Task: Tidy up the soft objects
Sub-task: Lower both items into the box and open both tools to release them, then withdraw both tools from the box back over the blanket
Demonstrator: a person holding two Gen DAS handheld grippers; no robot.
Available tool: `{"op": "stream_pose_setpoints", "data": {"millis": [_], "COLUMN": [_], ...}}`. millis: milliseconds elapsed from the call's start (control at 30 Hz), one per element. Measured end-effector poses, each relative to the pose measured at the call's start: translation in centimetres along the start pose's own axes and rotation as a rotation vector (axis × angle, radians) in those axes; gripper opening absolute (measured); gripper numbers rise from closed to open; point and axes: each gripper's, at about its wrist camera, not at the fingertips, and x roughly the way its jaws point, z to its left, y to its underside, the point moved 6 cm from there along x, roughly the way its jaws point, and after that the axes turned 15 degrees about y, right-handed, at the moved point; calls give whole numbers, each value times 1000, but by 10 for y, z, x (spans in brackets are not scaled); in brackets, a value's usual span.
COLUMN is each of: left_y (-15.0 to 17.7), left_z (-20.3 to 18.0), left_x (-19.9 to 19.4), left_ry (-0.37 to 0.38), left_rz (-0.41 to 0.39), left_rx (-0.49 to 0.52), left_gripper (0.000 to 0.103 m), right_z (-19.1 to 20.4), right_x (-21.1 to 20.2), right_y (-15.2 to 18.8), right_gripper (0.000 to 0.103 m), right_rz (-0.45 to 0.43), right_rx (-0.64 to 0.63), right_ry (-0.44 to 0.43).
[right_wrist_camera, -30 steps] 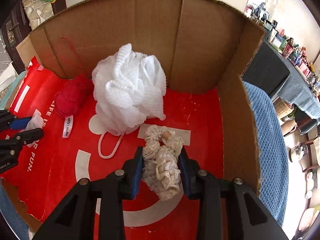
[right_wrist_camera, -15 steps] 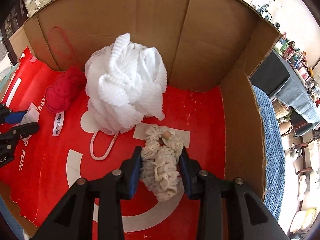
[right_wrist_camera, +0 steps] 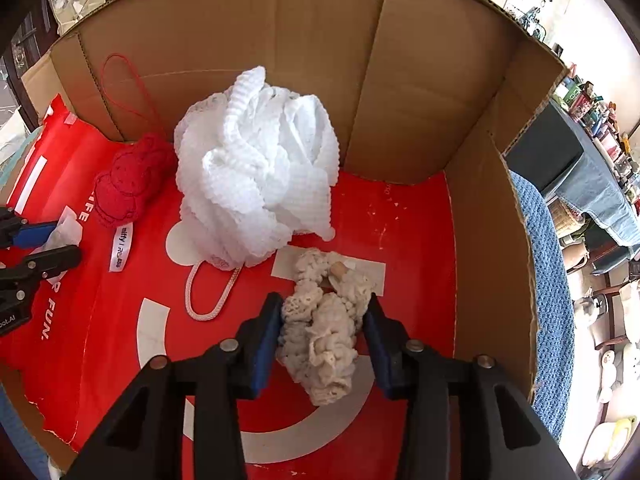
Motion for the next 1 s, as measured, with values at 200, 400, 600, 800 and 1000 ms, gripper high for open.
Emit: {"op": "stream_pose_setpoints", "data": {"millis": [200, 400, 600, 800, 1000], "left_y": [1, -1, 2, 12, 25], "left_z": [-1, -5, -8, -23, -43], "left_x": [-2, -16, -35, -69, -105], "left_ry": [-15, -10, 9, 21, 27], "left_rz": [-15, -63, -107, -198, -320], "left_rx": [8, 24, 21, 34, 39], "left_gripper": [64, 64, 65, 73, 77], "right_z": [2, -1, -2, -7, -9], "right_x": [-2, -8, -27, -55, -101], "right_y": [2, 4, 1, 3, 8], "right_gripper": [51, 54, 61, 70, 83], "right_rz": [-5, -23, -56, -115, -211], "right_rx": [-2, 7, 23, 44, 83], "right_ry": [-7, -11, -35, -46, -69]}}
